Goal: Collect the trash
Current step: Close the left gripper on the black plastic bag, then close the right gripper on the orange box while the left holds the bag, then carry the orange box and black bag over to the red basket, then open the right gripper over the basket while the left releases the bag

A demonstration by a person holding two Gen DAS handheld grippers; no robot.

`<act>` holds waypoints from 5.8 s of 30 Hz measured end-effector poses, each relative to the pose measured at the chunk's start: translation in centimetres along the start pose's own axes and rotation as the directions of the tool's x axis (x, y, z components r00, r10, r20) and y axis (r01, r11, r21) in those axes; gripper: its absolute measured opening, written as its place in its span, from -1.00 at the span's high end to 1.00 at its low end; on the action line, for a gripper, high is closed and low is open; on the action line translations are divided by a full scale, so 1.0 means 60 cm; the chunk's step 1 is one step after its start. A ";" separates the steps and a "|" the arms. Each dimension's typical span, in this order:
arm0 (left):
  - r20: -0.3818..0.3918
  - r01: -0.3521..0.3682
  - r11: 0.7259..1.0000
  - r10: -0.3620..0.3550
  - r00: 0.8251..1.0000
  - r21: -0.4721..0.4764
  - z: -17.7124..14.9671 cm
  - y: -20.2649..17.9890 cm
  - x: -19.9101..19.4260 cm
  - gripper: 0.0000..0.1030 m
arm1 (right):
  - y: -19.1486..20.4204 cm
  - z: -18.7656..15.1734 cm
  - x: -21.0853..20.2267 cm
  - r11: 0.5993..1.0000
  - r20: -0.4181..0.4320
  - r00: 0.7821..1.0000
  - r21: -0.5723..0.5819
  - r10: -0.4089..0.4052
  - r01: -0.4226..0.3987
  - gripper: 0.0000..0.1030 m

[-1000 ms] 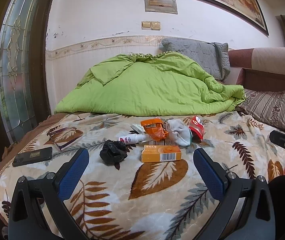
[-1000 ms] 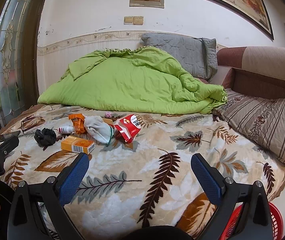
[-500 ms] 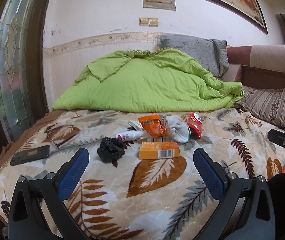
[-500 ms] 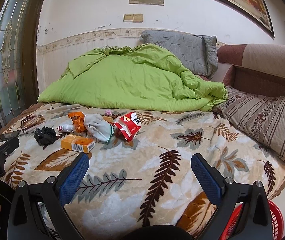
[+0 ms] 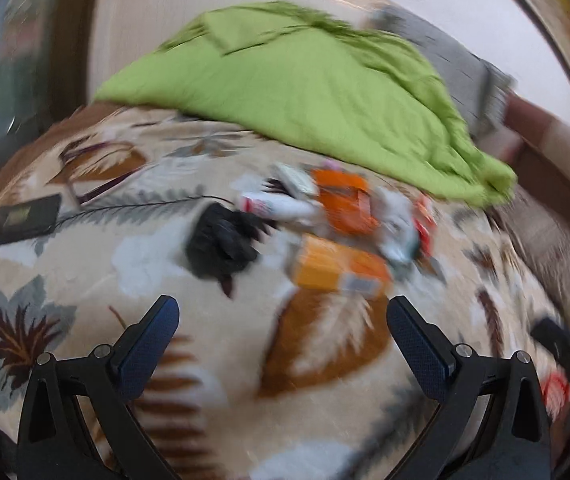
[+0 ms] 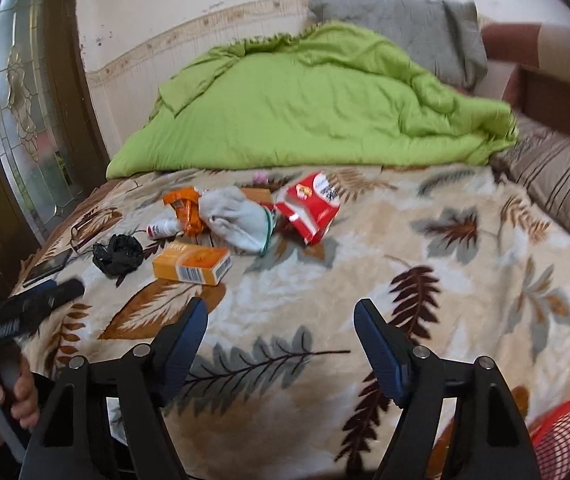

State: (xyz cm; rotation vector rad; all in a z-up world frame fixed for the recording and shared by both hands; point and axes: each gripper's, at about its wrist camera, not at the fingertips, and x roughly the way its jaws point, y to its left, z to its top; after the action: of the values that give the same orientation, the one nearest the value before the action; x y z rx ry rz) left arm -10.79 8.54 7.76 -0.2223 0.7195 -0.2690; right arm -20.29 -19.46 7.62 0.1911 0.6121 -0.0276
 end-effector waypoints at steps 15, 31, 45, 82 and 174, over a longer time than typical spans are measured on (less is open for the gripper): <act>-0.149 -0.103 0.978 0.077 0.986 -0.181 0.046 0.064 0.154 0.00 | -0.014 0.001 -0.010 0.998 0.018 0.999 0.038 0.050 -0.050 -0.55; 0.012 -0.185 0.979 0.187 0.982 -0.092 0.063 0.046 0.100 0.01 | 0.062 0.085 0.281 0.931 -0.263 0.895 0.159 0.361 -0.329 -0.21; 0.060 -0.207 0.968 0.217 0.974 -0.142 0.072 0.071 0.082 0.01 | 0.135 0.064 0.267 0.823 -0.404 0.740 0.057 0.537 -0.566 -0.13; 0.047 0.025 0.993 -0.030 0.998 0.113 0.003 -0.082 0.038 0.01 | 0.031 0.044 0.089 0.991 -0.034 0.991 -0.032 0.129 -0.130 0.02; -0.467 0.667 0.599 -0.481 0.742 0.444 -0.226 -0.608 -0.052 -0.48 | -0.396 -0.200 -0.396 0.775 0.037 0.974 0.613 -0.225 0.156 -0.47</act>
State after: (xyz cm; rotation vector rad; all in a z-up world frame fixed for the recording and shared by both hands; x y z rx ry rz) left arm -28.22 -26.33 10.40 0.2054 0.8142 -1.1791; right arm -48.55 -41.26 7.58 0.7528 0.4938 -0.4386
